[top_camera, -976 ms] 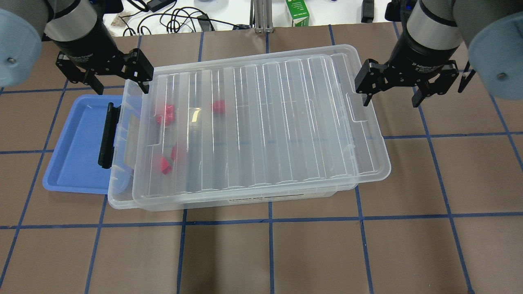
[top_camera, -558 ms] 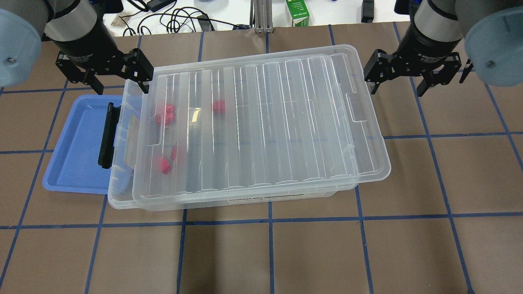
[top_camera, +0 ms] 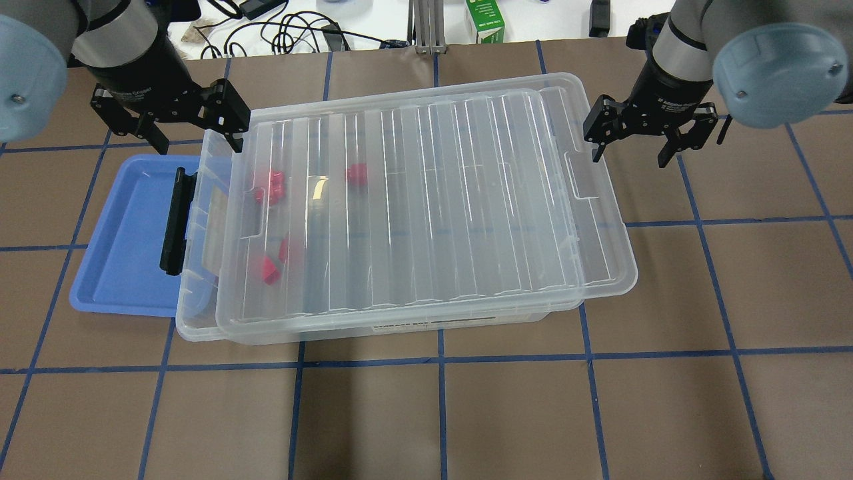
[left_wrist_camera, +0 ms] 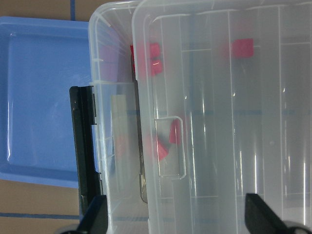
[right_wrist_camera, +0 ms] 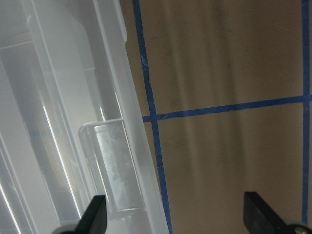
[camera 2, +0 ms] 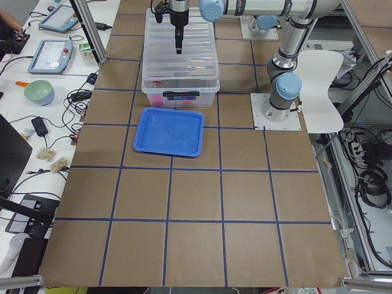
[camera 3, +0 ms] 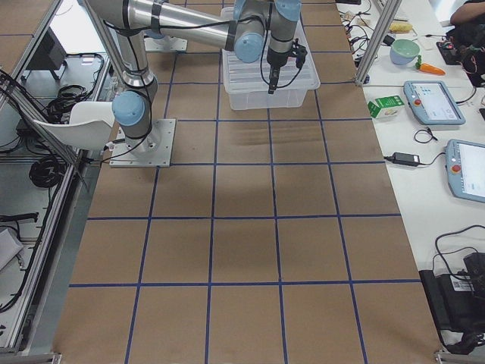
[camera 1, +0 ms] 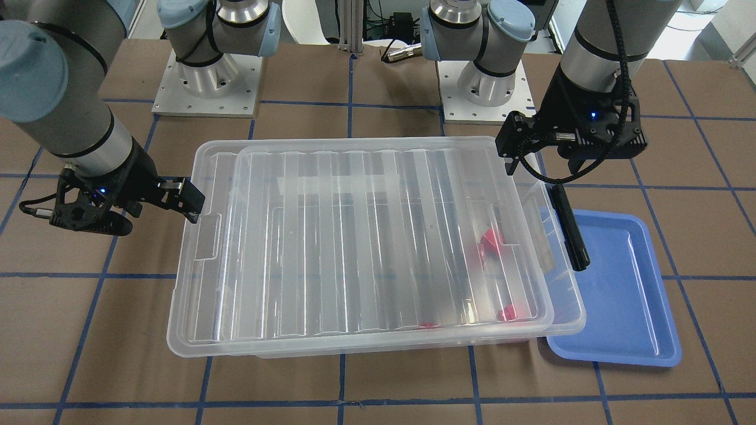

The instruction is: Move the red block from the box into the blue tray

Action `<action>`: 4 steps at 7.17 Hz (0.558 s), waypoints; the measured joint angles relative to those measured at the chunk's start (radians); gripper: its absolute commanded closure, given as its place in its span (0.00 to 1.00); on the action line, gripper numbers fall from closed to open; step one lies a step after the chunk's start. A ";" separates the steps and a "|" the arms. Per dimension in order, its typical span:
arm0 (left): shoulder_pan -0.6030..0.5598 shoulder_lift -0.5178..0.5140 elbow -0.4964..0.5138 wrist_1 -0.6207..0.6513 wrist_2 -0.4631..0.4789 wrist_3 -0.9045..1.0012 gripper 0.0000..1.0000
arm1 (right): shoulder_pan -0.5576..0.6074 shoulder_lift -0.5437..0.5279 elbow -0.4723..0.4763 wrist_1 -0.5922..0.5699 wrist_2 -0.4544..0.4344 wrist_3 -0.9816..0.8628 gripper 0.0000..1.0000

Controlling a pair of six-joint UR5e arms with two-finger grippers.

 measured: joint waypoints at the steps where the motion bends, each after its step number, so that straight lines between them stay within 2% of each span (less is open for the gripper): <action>1: 0.000 0.000 0.000 0.000 0.000 0.000 0.00 | -0.001 0.025 0.000 -0.022 0.006 -0.009 0.00; 4: 0.000 -0.001 0.000 0.000 0.000 0.000 0.00 | -0.003 0.080 -0.001 -0.063 0.008 -0.055 0.00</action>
